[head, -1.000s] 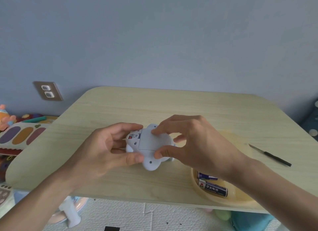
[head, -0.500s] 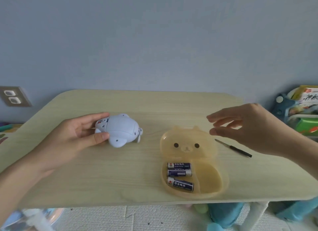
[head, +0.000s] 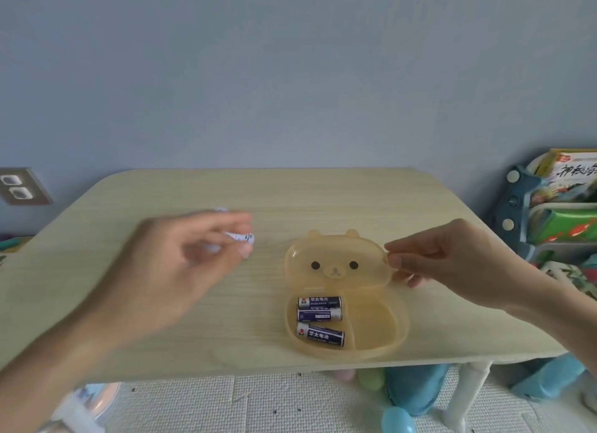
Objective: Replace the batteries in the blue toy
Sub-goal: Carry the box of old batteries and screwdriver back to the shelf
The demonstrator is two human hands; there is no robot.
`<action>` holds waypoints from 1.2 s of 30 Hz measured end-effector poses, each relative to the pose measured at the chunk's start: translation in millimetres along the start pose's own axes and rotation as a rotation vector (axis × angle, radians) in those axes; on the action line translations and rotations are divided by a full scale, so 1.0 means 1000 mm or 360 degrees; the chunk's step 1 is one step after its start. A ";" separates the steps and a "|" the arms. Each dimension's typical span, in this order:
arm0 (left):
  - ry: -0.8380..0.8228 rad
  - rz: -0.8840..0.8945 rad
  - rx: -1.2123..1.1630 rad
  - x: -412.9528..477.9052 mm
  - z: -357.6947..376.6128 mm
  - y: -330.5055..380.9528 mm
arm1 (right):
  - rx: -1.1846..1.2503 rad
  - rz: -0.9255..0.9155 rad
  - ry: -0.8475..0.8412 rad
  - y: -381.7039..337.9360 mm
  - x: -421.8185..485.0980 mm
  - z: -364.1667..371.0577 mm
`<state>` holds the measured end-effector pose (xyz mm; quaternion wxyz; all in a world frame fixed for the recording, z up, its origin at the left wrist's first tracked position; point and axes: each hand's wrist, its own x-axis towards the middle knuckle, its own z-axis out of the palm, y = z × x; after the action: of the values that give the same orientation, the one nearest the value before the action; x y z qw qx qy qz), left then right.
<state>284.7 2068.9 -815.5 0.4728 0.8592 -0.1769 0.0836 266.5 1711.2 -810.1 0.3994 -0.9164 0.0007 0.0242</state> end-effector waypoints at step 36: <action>-0.0520 -0.0138 -0.0405 -0.002 0.050 0.007 | 0.0009 -0.0307 -0.0134 -0.011 -0.044 0.009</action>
<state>278.9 2023.9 -837.3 0.5456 0.8016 -0.2231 -0.1003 222.5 1724.8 -806.0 0.4022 -0.9093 -0.1041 0.0241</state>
